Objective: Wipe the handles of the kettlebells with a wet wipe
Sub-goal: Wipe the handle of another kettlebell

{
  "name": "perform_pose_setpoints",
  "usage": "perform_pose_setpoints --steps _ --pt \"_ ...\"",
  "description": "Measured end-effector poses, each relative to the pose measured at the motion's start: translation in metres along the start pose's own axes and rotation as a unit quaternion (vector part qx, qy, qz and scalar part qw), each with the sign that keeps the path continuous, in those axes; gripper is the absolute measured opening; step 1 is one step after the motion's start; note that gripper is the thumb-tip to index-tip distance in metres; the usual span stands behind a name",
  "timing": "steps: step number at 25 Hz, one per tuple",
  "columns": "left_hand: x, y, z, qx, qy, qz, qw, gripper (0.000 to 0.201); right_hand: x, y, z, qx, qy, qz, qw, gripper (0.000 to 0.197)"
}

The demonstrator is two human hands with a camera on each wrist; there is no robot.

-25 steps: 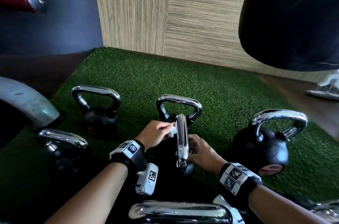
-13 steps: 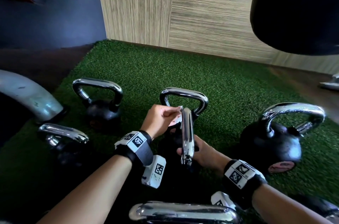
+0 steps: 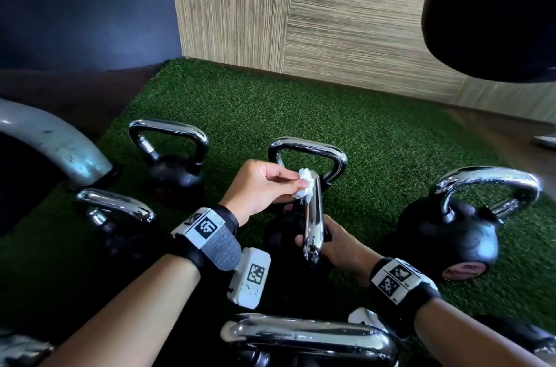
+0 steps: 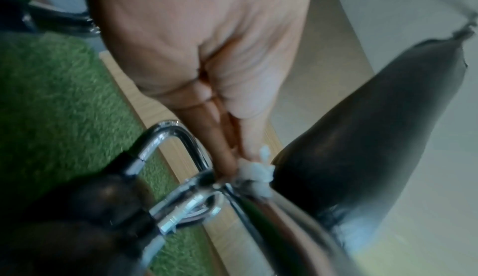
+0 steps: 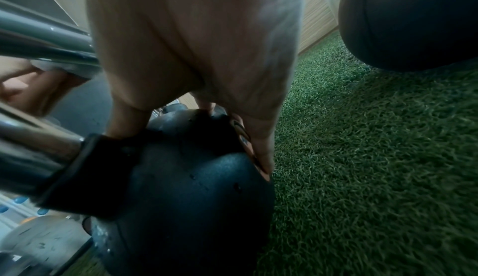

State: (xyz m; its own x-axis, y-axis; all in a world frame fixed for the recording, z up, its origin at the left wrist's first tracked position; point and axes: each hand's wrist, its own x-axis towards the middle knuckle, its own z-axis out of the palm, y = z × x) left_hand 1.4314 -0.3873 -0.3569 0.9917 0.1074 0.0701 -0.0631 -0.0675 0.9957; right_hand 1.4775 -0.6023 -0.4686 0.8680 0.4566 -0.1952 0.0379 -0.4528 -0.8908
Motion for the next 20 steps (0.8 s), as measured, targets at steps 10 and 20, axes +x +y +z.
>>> perform_pose_setpoints --steps 10,20 --pt "-0.032 0.008 -0.01 0.002 -0.166 -0.085 0.982 0.011 0.002 0.006 -0.001 0.011 -0.013 -0.029 0.999 0.09" --pt "-0.064 -0.007 -0.009 0.191 -0.214 0.062 0.956 0.014 0.007 0.012 -0.006 -0.03 -0.01 -0.028 0.999 0.098"
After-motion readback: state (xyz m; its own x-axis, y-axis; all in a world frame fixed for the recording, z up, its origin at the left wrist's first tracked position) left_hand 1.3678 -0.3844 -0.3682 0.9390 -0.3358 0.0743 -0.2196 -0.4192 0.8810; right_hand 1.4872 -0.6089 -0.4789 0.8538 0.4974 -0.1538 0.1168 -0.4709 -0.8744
